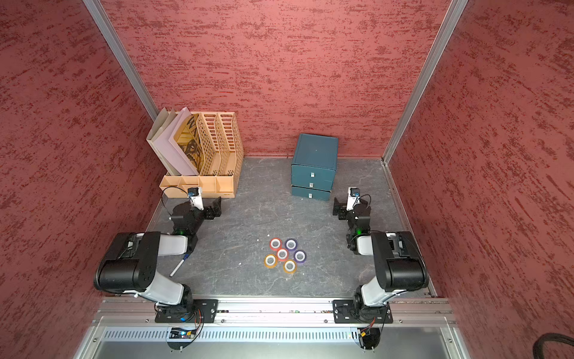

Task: Place the transparent tape into the drawer according to color
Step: Move the storage box to the center of the board.

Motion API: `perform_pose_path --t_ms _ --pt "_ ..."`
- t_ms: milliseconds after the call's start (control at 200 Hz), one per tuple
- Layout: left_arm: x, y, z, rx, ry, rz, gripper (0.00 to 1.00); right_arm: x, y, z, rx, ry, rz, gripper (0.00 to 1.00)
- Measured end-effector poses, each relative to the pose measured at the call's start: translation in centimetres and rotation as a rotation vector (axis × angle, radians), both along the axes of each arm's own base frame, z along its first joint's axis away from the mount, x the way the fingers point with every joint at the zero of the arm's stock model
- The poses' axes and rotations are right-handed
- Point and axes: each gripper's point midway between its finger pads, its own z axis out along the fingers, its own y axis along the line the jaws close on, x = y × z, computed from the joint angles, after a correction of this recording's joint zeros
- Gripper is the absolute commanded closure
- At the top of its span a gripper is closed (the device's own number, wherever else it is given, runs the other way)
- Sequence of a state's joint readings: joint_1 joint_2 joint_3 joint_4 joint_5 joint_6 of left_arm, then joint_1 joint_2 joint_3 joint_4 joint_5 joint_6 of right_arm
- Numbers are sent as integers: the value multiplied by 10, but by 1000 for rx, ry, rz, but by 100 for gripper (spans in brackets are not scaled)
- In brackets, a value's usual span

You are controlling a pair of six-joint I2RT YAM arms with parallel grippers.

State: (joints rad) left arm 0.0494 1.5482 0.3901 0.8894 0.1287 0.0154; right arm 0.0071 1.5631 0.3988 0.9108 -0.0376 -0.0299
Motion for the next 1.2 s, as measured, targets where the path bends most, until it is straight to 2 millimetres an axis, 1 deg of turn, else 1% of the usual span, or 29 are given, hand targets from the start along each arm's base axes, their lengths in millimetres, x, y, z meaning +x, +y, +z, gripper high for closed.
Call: perform_pose_path --t_ms 797,907,957,1007,1122,1197 --pt "0 1 0 1 0 3 0 0 0 0 1 0 -1 2" --pt "-2 -1 -2 2 18 -1 0 -3 -4 1 6 16 -24 2" --pt "-3 -3 0 5 30 -7 0 -5 -6 6 9 21 -39 1" --pt "-3 -6 6 13 31 -16 0 -6 -8 14 16 25 -54 1" --pt "-4 -19 29 38 12 -37 0 1 -12 42 44 15 -86 1" --pt "-2 -32 43 52 20 -56 0 3 -15 53 56 24 -107 2"
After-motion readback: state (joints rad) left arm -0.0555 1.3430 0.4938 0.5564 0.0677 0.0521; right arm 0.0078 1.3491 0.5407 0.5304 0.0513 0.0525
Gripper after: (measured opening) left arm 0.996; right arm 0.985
